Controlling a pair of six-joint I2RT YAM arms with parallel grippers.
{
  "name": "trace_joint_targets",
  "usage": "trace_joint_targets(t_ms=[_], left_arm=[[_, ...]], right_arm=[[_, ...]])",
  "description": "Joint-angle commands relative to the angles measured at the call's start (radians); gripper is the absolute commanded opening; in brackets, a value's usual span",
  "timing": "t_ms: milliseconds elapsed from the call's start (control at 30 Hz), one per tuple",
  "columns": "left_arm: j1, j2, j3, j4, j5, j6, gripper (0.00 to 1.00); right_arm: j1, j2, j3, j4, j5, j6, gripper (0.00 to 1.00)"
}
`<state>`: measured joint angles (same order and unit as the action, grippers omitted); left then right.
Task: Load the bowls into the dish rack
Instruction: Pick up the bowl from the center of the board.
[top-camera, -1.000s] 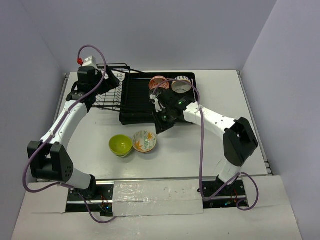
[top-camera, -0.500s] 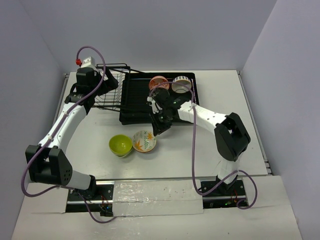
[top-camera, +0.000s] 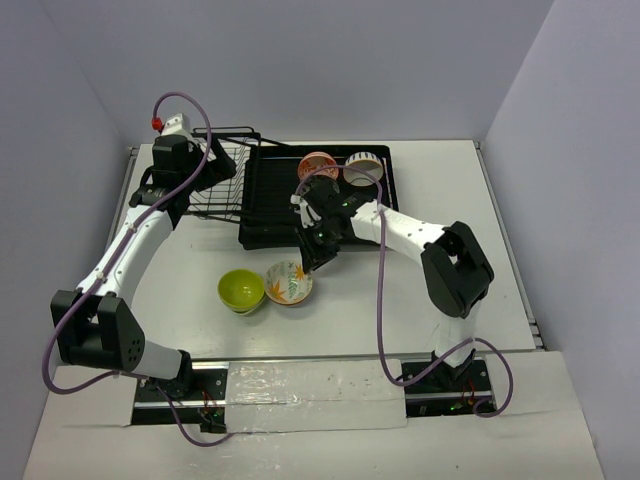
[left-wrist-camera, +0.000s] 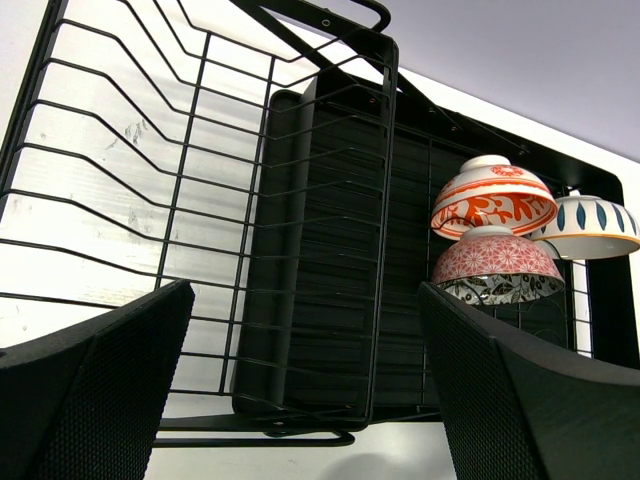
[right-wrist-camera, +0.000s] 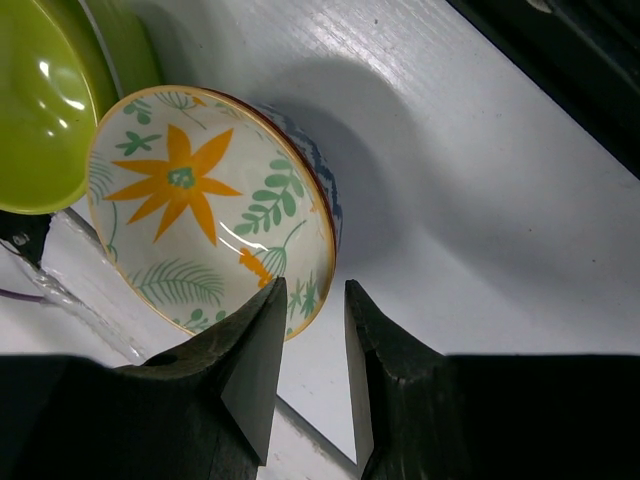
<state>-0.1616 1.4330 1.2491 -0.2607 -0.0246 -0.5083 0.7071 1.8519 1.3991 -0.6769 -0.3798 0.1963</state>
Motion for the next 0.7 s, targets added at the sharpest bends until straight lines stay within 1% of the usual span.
trace_joint_targets(t_ms=[0,433,567,667], left_arm=[[-0.001,-0.020,0.001,0.005,-0.006,0.028,0.99],[-0.001,-0.016,0.000,-0.006,-0.015,0.051,0.99],[-0.001,-0.011,0.000,-0.008,-0.015,0.056,0.99],[-0.001,-0.008,0.001,-0.008,-0.012,0.054,0.99]], right_arm=[[-0.001,0.013,0.046,0.013,-0.021,-0.001,0.38],[0.000,0.063,0.074,0.007,-0.039,0.005,0.37],[0.002,0.064,0.080,0.007,-0.036,0.005,0.34],[0.002,0.064,0.077,0.007,-0.030,0.008,0.28]])
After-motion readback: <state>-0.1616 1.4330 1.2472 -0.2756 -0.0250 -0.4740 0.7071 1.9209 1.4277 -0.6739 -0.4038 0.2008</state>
